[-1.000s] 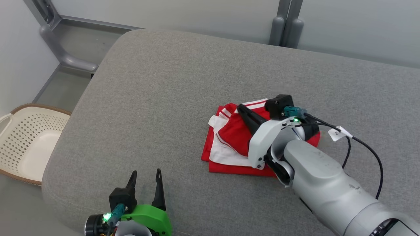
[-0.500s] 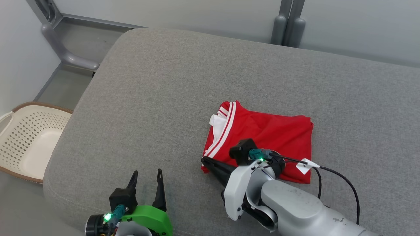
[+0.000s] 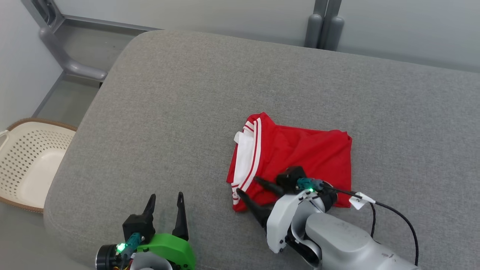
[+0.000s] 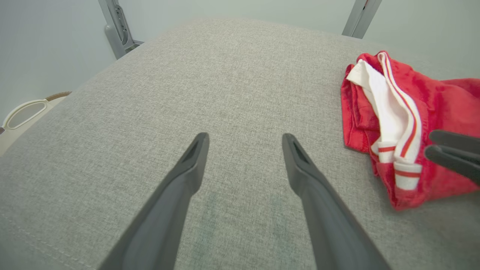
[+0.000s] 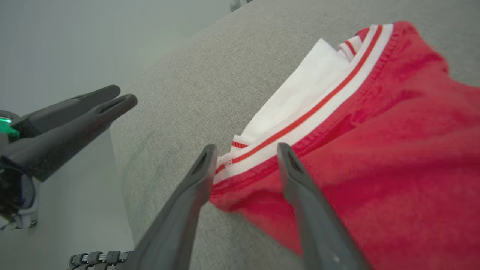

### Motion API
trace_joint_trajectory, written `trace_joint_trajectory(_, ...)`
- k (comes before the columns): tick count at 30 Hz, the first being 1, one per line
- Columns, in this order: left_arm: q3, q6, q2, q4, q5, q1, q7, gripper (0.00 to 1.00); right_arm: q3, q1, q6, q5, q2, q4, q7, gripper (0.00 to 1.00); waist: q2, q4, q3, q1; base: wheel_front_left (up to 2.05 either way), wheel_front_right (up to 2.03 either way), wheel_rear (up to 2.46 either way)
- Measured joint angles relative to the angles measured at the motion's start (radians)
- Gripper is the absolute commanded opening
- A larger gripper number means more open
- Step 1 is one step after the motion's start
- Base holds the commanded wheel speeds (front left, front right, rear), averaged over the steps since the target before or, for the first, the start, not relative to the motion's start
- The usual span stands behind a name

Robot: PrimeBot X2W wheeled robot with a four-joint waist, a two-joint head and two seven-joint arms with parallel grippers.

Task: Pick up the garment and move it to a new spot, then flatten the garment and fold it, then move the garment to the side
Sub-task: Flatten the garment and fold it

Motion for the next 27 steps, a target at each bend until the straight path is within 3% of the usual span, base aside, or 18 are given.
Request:
trace_joint_trajectory(3, 0.009, 0.001, 0.0, -0.004, 0.009, 0.0, 0.0, 1.0, -0.097, -0.007, 0.0, -0.036, 0.004, 0.021, -0.008, 1.0, 0.0, -0.015, -0.003, 0.0, 0.0, 0.0, 0.0)
trace_joint_trajectory(7, 0.02, 0.002, 0.0, -0.017, 0.024, -0.001, 0.0, 1.0, -0.364, 0.0, 0.0, -0.187, -0.024, -0.022, -0.012, 1.0, 0.0, -0.042, -0.007, 0.0001, 0.0, 0.0, 0.0)
trace_joint_trajectory(12, 0.034, 0.002, 0.0, -0.023, 0.047, -0.001, 0.0, 1.0, -0.684, 0.136, 0.0, -0.397, -0.023, -0.113, -0.012, 1.0, 0.0, -0.081, -0.014, 0.0001, 0.0, 0.0, 0.0)
trace_joint_trajectory(16, 0.048, -0.001, 0.0, -0.023, 0.053, 0.0, 0.0, 1.0, -0.859, 0.228, 0.0, -0.522, -0.005, -0.18, -0.012, 1.0, 0.0, -0.117, -0.022, 0.0, 0.0, 0.0, 0.0)
trace_joint_trajectory(23, 0.068, -0.005, 0.0, -0.018, 0.073, 0.004, 0.0, 1.0, -1.013, 0.337, 0.0, -0.623, 0.01, -0.258, -0.012, 1.0, 0.0, -0.18, -0.039, 0.0, 0.0, 0.0, 0.0)
trace_joint_trajectory(27, 0.087, -0.004, -0.001, -0.018, 0.078, 0.022, 0.0, 1.0, -1.039, 0.382, 0.0, -0.604, 0.011, -0.292, -0.012, 1.0, 0.0, -0.214, -0.053, 0.0, 0.0, 0.0, 0.0)
